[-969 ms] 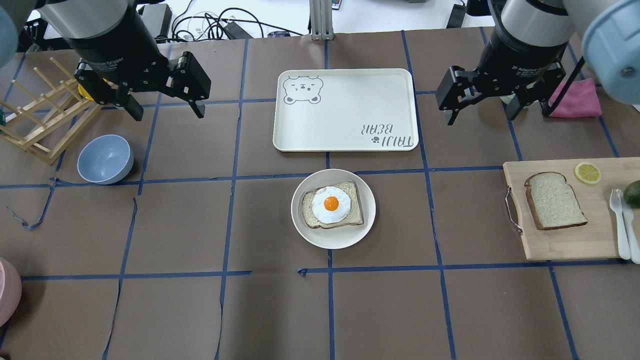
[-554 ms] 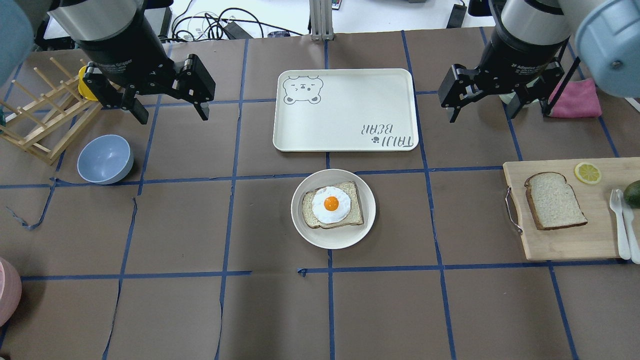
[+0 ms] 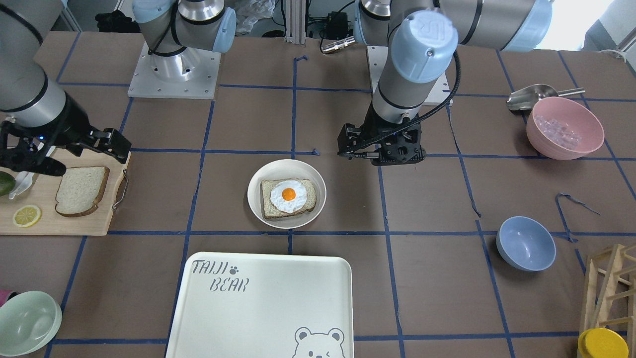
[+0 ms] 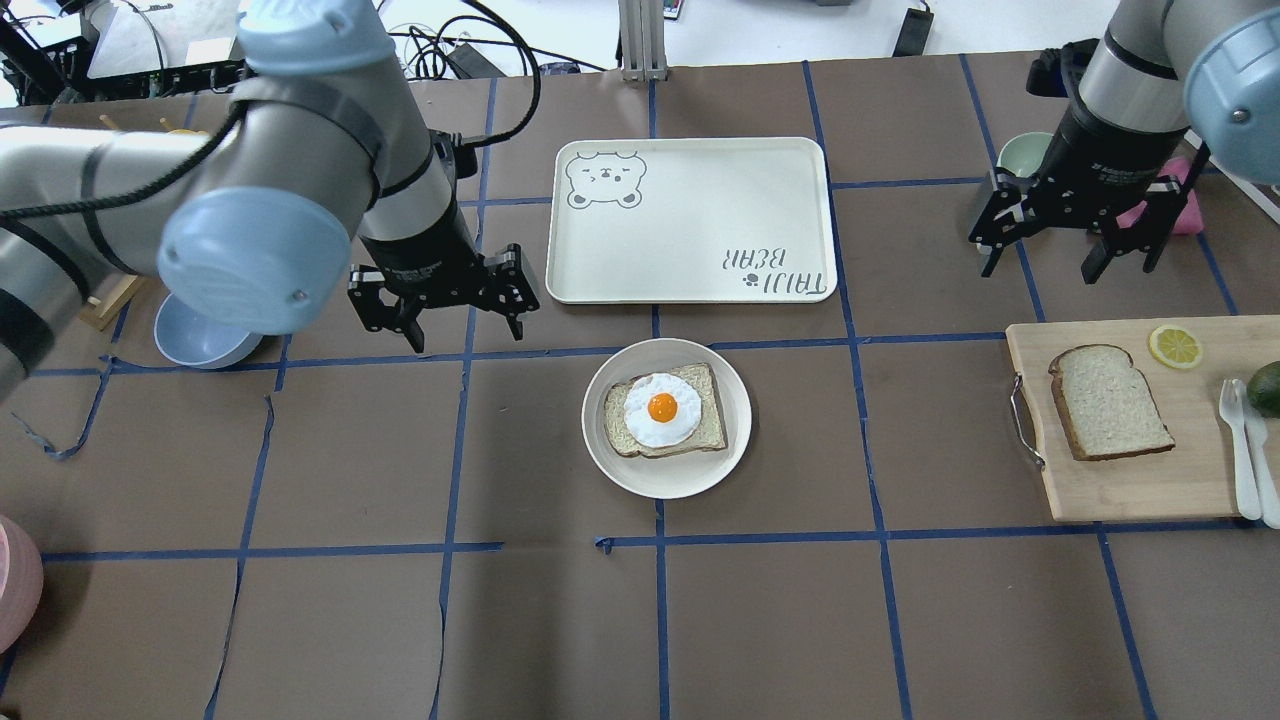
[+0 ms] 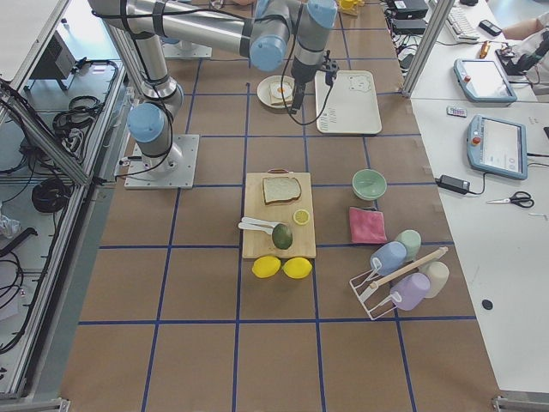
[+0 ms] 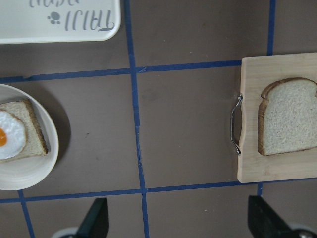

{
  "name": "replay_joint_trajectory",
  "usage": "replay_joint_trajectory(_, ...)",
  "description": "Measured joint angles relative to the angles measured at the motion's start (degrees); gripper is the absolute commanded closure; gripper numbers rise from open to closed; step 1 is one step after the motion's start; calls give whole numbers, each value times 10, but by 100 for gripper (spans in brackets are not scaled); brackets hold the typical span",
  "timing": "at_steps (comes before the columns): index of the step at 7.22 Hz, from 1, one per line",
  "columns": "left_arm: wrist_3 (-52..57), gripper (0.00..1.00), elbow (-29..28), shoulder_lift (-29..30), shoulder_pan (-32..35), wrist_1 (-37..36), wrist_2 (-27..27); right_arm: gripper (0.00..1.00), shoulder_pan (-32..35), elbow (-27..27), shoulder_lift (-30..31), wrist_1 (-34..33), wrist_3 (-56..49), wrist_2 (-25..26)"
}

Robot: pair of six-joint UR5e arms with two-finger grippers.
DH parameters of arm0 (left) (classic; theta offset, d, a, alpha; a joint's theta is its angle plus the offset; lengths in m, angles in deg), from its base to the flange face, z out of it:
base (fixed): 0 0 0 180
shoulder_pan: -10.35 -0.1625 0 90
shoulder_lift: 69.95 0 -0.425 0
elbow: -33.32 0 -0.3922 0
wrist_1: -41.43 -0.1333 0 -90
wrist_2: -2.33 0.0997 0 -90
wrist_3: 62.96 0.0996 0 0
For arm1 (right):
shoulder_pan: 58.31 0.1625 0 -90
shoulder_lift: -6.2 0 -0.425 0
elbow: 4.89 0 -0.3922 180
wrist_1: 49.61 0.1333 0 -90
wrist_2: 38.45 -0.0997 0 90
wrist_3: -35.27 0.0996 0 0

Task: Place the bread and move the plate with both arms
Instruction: 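Lower the right gripper to the bread slice while the left nears the plate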

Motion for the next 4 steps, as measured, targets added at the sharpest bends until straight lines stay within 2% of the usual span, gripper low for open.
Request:
replay_joint_trajectory(1, -25, 0, 54, 6, 16, -69, -1, 37, -18, -21, -27, -46, -1, 13)
replay_joint_trajectory(2, -48, 0, 92, 15, 30, -122, -2, 38, -27, -37, -51, -89, -1, 38)
replay_joint_trajectory(4, -78, 0, 123, 43, 53, -176, -2, 38, -45, -71, -89, -164, 1, 68)
